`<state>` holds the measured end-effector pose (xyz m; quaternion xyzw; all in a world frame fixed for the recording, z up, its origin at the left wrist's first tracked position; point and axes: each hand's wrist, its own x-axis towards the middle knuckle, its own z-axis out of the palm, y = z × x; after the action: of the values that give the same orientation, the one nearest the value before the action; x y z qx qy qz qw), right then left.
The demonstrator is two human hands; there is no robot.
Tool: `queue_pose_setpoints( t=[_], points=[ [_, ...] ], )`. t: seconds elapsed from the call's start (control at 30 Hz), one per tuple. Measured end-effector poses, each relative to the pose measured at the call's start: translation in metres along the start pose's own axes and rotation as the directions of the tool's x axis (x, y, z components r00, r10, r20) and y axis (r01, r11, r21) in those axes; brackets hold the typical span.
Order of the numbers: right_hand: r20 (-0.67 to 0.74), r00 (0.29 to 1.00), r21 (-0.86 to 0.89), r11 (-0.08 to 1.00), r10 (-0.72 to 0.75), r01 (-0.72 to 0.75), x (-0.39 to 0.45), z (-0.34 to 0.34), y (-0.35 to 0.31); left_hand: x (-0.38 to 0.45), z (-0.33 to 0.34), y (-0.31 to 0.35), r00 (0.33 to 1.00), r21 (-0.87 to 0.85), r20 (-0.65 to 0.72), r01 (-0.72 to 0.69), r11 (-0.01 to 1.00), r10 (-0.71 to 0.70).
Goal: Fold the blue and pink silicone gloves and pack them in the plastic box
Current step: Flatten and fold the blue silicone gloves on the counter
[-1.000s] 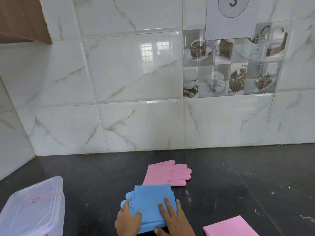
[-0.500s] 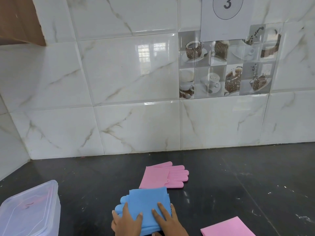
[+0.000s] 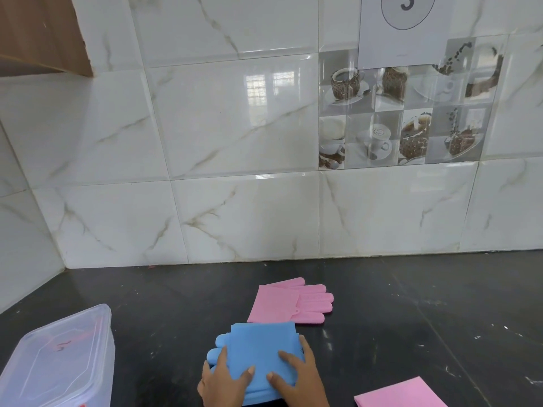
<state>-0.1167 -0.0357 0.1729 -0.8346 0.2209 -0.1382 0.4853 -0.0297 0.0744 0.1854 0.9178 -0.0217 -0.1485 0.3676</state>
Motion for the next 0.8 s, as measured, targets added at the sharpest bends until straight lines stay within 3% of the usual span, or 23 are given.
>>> queue_pose_setpoints(
  t=[0.2, 0.27, 0.3, 0.37, 0.4, 0.47, 0.53, 0.57, 0.67, 0.8],
  points=[
    [0.043, 0.997, -0.051, 0.997, 0.056, -0.054, 0.014, -0.004, 0.003, 0.003, -0.003, -0.005, 0.999, -0.052, 0.038, -0.005, 0.999, 0.007],
    [0.075, 0.996, -0.145, 0.988, 0.058, -0.046, 0.012, 0.001, 0.005, 0.005, -0.004, -0.006, 0.998, -0.068, 0.057, 0.005, 0.998, -0.001],
    [0.023, 1.0, -0.263, 0.965, 0.003, 0.004, 0.011, 0.005, 0.009, 0.006, -0.004, -0.006, 0.998, -0.079, 0.07, 0.015, 0.997, -0.009],
    [-0.08, 0.982, -0.561, 0.822, -0.172, 0.099, 0.022, 0.011, 0.021, 0.008, -0.005, -0.004, 0.996, -0.119, 0.084, 0.047, 0.992, -0.037],
    [-0.044, 0.979, -0.648, 0.751, -0.201, 0.125, 0.028, 0.014, 0.025, 0.009, -0.005, -0.003, 0.994, -0.134, 0.093, 0.067, 0.989, -0.055],
    [0.015, 0.963, -0.739, 0.646, -0.267, 0.191, 0.035, 0.026, 0.046, 0.013, -0.006, -0.001, 0.991, -0.133, 0.107, 0.093, 0.987, -0.079],
    [0.165, 0.957, -0.745, 0.607, -0.237, 0.279, 0.028, 0.021, 0.04, 0.015, -0.005, 0.001, 0.991, -0.119, 0.108, 0.09, 0.989, -0.077],
    [0.216, 0.956, -0.735, 0.612, -0.197, 0.292, 0.024, 0.02, 0.036, 0.015, -0.004, 0.002, 0.992, -0.132, 0.102, 0.086, 0.987, -0.073],
    [0.164, 0.965, -0.719, 0.646, -0.204, 0.259, 0.022, 0.03, 0.033, 0.01, -0.007, 0.008, 0.992, -0.149, 0.114, 0.078, 0.986, -0.061],
    [0.097, 0.994, -0.564, 0.82, -0.052, 0.098, 0.023, 0.015, 0.005, -0.001, -0.01, 0.028, 0.984, -0.162, 0.148, 0.126, 0.979, -0.102]
  ],
)
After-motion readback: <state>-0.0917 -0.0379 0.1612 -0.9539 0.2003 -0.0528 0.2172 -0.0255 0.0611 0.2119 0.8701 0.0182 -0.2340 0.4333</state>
